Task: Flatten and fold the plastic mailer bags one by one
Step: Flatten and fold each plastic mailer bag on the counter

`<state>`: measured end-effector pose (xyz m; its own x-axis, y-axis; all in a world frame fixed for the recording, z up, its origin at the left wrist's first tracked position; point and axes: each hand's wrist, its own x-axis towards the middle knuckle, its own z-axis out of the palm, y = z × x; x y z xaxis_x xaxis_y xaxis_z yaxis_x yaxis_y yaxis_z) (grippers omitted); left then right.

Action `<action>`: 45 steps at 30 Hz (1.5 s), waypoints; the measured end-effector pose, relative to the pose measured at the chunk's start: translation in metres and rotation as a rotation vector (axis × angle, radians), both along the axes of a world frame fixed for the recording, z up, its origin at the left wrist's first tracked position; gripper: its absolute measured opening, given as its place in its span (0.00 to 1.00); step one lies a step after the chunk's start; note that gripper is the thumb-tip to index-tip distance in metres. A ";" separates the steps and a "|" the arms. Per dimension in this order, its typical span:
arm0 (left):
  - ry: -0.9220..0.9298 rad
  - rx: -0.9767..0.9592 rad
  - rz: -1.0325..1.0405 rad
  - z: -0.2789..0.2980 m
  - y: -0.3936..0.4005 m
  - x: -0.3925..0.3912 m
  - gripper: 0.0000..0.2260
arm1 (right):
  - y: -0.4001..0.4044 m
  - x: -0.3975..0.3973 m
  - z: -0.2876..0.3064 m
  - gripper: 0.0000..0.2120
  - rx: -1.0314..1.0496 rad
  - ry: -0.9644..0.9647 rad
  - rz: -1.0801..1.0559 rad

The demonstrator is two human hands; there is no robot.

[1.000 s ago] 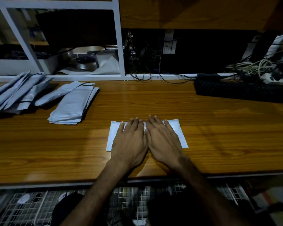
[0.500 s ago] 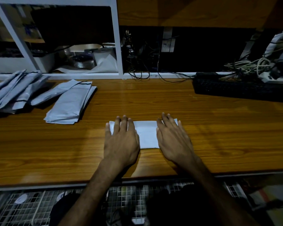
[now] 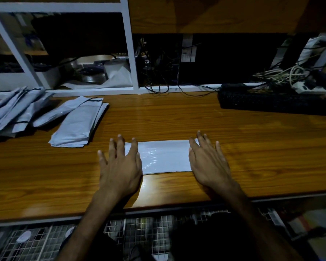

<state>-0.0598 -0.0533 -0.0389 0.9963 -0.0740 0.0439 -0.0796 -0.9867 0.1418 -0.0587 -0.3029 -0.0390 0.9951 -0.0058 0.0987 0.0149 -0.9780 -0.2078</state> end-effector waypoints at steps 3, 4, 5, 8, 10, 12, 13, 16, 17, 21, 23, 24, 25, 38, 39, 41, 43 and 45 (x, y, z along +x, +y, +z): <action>0.008 0.002 0.020 0.001 0.008 -0.002 0.27 | -0.004 -0.001 0.000 0.26 0.001 -0.005 -0.014; 0.012 0.008 0.020 0.002 0.010 -0.002 0.27 | -0.005 -0.002 0.000 0.25 0.000 -0.006 -0.016; 0.017 0.012 0.018 0.003 0.011 -0.002 0.27 | -0.007 -0.002 0.000 0.25 -0.002 -0.006 -0.018; 0.027 -0.002 0.030 0.003 0.016 -0.003 0.27 | -0.011 -0.003 0.000 0.25 -0.007 -0.012 -0.030; 0.029 -0.010 0.045 0.004 0.020 -0.004 0.27 | -0.013 -0.003 0.000 0.25 -0.003 -0.012 -0.035; 0.034 -0.010 0.049 0.005 0.022 -0.005 0.27 | -0.016 -0.003 0.000 0.25 0.001 -0.008 -0.043; 0.038 -0.008 0.050 0.005 0.024 -0.006 0.27 | -0.017 -0.004 -0.001 0.26 0.000 -0.010 -0.049; 0.045 -0.014 0.056 0.006 0.028 -0.008 0.27 | -0.023 -0.005 0.000 0.26 -0.011 -0.016 -0.062; 0.041 -0.025 0.057 0.006 0.030 -0.009 0.27 | -0.024 -0.005 0.000 0.26 -0.008 -0.016 -0.066; -0.010 -0.055 0.058 0.004 0.039 -0.013 0.26 | -0.025 -0.008 -0.003 0.24 0.018 -0.072 -0.082; -0.058 -0.097 0.049 0.004 0.042 -0.017 0.28 | -0.025 -0.011 -0.001 0.25 0.097 -0.133 -0.092; -0.068 -0.133 0.044 0.006 0.042 -0.018 0.31 | -0.025 -0.012 0.001 0.26 0.155 -0.149 -0.093; -0.061 -0.166 0.036 0.008 0.041 -0.018 0.35 | -0.025 -0.014 0.003 0.28 0.209 -0.143 -0.088; -0.086 -1.077 0.118 0.029 0.002 -0.004 0.29 | -0.028 -0.015 0.004 0.45 0.289 -0.080 0.039; -0.096 -1.121 0.129 0.031 0.001 -0.003 0.29 | -0.028 -0.015 0.005 0.45 0.325 -0.089 0.032; -0.101 -1.203 0.156 0.032 0.000 -0.002 0.28 | -0.028 -0.016 0.006 0.44 0.375 -0.107 0.024; -0.082 -1.294 0.178 0.034 -0.003 -0.004 0.26 | -0.028 -0.016 0.006 0.44 0.406 -0.123 0.016; -0.071 -1.370 0.193 0.034 -0.004 -0.009 0.23 | -0.029 -0.016 0.005 0.45 0.450 -0.140 -0.002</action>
<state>-0.0684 -0.0578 -0.0053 0.9784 0.2060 0.0193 -0.0067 -0.0615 0.9981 -0.0750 -0.3315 -0.0337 0.9724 -0.0803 0.2193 0.0715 -0.7915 -0.6069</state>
